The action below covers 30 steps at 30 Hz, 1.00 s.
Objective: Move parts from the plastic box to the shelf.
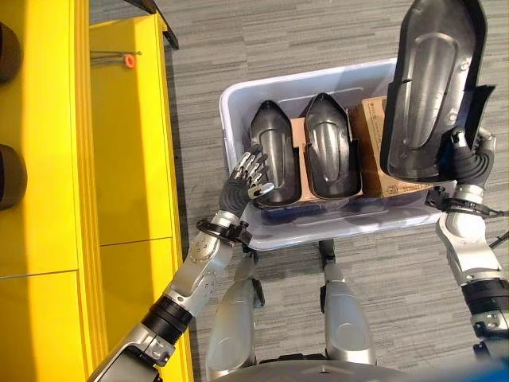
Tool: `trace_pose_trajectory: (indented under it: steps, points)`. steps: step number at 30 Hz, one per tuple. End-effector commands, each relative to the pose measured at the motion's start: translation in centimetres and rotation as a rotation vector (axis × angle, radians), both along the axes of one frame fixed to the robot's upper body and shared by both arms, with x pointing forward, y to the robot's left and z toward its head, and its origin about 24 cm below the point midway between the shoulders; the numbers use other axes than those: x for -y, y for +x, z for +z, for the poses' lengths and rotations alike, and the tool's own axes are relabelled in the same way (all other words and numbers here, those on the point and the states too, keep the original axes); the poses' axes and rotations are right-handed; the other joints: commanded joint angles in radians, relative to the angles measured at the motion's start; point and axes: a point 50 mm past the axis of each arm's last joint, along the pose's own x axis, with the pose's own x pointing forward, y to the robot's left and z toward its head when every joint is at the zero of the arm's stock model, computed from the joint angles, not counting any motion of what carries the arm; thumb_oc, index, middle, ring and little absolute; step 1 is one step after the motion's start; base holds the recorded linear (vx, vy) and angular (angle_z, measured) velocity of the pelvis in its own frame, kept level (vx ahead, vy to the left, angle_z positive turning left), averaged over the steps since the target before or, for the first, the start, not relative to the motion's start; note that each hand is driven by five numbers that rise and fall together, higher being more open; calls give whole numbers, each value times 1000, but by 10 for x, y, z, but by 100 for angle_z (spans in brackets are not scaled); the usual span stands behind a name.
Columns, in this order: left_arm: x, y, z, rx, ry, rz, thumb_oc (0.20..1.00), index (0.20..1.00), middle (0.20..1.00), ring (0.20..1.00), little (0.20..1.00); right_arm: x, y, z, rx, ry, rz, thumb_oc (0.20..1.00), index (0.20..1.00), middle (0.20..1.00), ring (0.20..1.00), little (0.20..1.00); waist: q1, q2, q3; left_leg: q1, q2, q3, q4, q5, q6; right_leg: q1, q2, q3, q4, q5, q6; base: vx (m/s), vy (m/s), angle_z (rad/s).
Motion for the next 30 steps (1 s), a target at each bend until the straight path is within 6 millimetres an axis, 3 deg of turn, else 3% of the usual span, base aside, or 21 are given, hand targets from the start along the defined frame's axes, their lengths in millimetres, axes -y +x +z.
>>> trace_pose_trajectory:
  steps: [1,2,11,13,19,22,25,26,27,28,30]
  points:
    - [6,1,13,79,-33,-34,1000,1000,1000,1000,1000,8,-8,23,138,-45,9,200,200,200,200,200,28,4,-115,116,109,-44,97,-185,-98,-83,-19,-1,117,10,5,56,-27,9]
    - [1,0,12,77,-24,-22,1000,1000,1000,1000,1000,-1,-9,15,104,-56,50,200,200,200,200,200,34,-5,-133,131,113,-51,100,-186,-99,-60,-15,-12,116,4,4,45,-27,13]
    - [-19,-9,7,62,-32,48,1000,1000,1000,1000,1000,-24,-8,4,57,-27,187,200,200,200,200,200,65,-29,-219,208,136,-77,71,-180,-104,39,2,-57,101,-18,1,45,-36,11]
    - [-29,-12,2,43,-26,90,1000,1000,1000,1000,1000,-36,-7,2,42,-22,264,200,200,200,200,200,87,-39,-259,244,150,-94,53,-174,-107,80,14,-80,113,-46,-4,105,-77,18]
    - [-42,-15,-7,11,-27,166,1000,1000,1000,1000,1000,-51,-2,5,39,-21,344,200,200,200,200,200,124,-36,-286,272,170,-151,50,-162,-107,113,37,-124,215,-127,-25,34,-47,28]
    - [-47,-19,-13,-14,-43,194,1000,1000,1000,1000,1000,-62,5,10,48,-18,399,200,200,200,200,200,156,-29,-291,270,188,-202,48,-138,-110,119,56,-169,267,-170,-45,-38,-130,45]
    - [-49,-24,-17,-32,-66,199,1000,1000,1000,1000,1000,-81,17,25,99,-7,467,200,200,200,200,200,213,-12,-270,201,207,-287,40,-48,-137,115,93,-233,264,-190,-81,-151,-198,49]
    - [-49,-24,-17,-32,-66,199,1000,1000,1000,1000,1000,-81,17,25,99,-8,467,200,200,200,200,200,212,-12,-271,199,207,-289,40,-47,-138,115,93,-235,264,-190,-81,-170,-132,96]
    - [-46,-25,-20,-44,-80,191,1000,1000,1000,1000,1000,-85,20,33,125,-14,484,200,200,200,200,200,233,2,-258,164,202,-319,20,2,-153,117,98,-269,254,-199,-90,-103,-44,122]
    - [-44,-24,-21,-49,-83,190,1000,1000,1000,1000,1000,-84,20,36,137,-18,480,200,200,200,200,200,236,7,-250,142,193,-314,21,21,-153,120,89,-291,249,-194,-92,-164,-49,133]
    - [-42,-23,-22,-52,-90,188,1000,1000,1000,1000,1000,-83,20,44,159,-51,474,200,200,200,200,200,231,4,-236,121,171,-282,57,3,-130,111,61,-319,242,-174,-92,-152,14,152]
